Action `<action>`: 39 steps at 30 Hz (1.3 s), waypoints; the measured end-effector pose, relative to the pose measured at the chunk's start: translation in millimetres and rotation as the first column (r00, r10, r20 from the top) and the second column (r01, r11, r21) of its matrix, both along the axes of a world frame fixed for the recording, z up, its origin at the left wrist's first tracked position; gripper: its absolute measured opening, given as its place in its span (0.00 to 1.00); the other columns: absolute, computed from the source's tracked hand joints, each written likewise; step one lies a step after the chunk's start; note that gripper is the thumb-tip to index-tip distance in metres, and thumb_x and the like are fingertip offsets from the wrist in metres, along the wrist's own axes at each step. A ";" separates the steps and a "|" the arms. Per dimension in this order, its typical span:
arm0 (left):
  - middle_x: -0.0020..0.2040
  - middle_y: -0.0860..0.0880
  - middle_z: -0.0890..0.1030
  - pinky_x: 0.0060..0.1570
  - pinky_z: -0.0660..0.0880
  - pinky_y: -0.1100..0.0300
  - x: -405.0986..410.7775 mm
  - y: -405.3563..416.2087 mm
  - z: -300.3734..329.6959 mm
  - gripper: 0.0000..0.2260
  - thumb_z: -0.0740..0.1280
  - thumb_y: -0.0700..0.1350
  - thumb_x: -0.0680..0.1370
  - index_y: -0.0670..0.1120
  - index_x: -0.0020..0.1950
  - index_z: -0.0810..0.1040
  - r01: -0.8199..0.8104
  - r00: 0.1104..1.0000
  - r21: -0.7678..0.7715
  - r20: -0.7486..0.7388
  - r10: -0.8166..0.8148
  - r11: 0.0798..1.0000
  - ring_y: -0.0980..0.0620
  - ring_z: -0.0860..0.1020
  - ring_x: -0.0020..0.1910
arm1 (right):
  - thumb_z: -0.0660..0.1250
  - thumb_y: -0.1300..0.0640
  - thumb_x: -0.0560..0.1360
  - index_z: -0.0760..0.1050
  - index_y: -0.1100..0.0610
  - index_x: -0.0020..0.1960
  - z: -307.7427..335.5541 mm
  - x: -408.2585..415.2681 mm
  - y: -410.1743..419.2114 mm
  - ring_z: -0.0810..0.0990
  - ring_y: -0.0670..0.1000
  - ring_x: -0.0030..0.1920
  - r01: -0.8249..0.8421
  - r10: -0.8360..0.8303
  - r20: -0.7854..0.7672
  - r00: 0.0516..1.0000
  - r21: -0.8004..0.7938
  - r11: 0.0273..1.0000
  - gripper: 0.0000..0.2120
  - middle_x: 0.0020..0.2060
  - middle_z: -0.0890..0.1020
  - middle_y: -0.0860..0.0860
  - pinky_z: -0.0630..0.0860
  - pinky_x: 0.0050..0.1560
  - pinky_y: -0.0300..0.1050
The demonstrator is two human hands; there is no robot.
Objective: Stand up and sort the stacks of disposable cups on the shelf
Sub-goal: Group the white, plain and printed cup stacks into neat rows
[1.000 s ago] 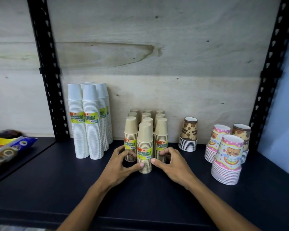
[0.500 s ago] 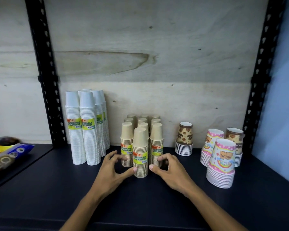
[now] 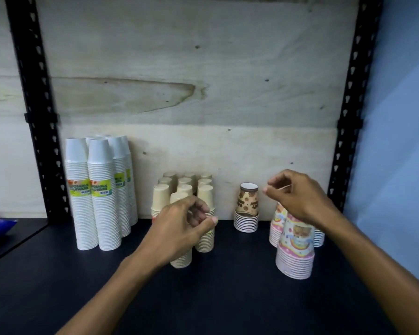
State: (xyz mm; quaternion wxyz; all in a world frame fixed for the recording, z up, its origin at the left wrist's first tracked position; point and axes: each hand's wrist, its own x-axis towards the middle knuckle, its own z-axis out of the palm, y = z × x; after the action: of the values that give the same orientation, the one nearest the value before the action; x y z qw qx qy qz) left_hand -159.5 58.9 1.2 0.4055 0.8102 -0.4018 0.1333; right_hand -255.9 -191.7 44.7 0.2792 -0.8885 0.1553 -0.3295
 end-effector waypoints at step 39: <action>0.66 0.45 0.76 0.62 0.73 0.54 93.8 -215.4 62.6 0.24 0.70 0.55 0.76 0.43 0.66 0.76 -0.109 0.994 0.608 0.042 0.106 0.786 0.44 0.74 0.65 | 0.77 0.53 0.69 0.87 0.53 0.39 9.6 85.4 -160.8 0.83 0.49 0.38 0.004 0.021 -0.308 0.951 0.081 0.997 0.04 0.36 0.87 0.52 0.83 0.36 0.44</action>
State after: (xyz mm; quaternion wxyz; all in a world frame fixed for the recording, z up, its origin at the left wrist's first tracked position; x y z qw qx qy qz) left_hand -65.7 -156.5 63.8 0.1137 0.9187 -0.3777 0.0220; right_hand -170.5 -352.6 54.3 0.2887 -0.9176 0.2063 -0.1791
